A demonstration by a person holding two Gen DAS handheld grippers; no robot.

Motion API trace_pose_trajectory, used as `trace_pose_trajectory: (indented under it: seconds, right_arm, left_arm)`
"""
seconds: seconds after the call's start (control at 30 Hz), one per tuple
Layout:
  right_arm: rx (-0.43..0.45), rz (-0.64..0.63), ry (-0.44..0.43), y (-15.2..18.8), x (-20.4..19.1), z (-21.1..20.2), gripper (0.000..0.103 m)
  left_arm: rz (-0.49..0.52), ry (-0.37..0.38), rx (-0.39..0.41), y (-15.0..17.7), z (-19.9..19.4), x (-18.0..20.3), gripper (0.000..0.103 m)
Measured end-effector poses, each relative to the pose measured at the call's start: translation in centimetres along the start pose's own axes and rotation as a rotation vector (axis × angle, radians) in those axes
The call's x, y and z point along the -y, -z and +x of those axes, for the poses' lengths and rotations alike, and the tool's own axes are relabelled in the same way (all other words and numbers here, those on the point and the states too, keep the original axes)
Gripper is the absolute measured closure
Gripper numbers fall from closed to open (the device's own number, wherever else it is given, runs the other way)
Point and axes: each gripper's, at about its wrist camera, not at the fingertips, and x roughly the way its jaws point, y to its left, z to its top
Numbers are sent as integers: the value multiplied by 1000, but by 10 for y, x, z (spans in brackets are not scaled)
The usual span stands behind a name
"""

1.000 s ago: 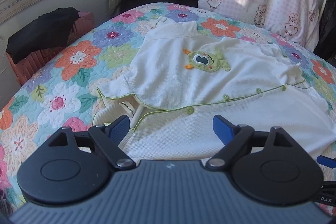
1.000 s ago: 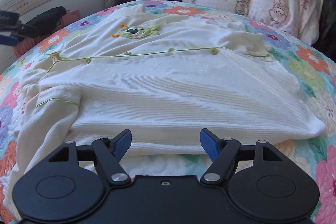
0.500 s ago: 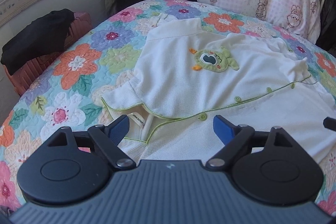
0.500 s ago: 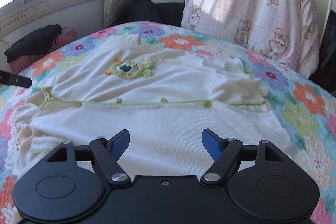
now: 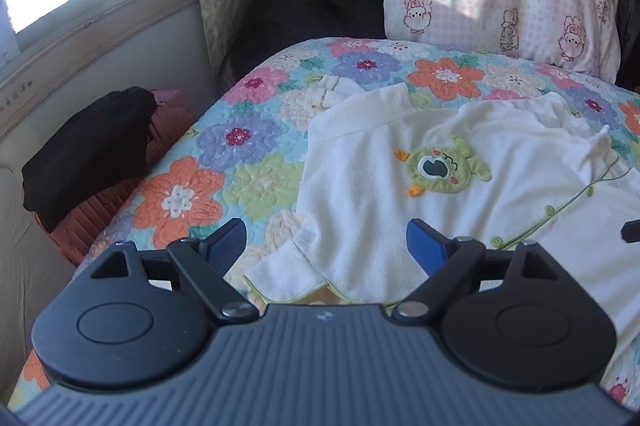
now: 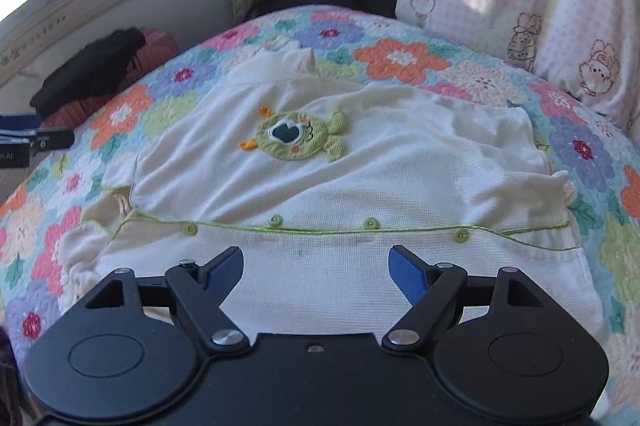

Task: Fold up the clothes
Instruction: 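Move both open grippers over the garment to the next edge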

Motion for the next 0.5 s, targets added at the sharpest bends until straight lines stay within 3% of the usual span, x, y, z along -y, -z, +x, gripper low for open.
trace_pose_trajectory:
  seconds: [0.13,0.23,0.3,0.4,0.5]
  right_arm:
    - [-73,-183,83,-45,5,-8,19]
    - [-23,-197,30,-82,24,17,18]
    - [50,-116,-28,-99,48,46,18]
    - [104,111,-60,-107,98,98,18]
    - [121,266,-26,-112,146,138,18]
  left_arm:
    - [-10,11,6,-11,34,-22,12]
    - [-71,23,-2,-16,72,-38,12]
    - [-122,59,-22,-18,99,-47,12]
    - [-160,87,-64,-21,146,-50,12]
    - [-182,92,-81,-32,191,-49,12]
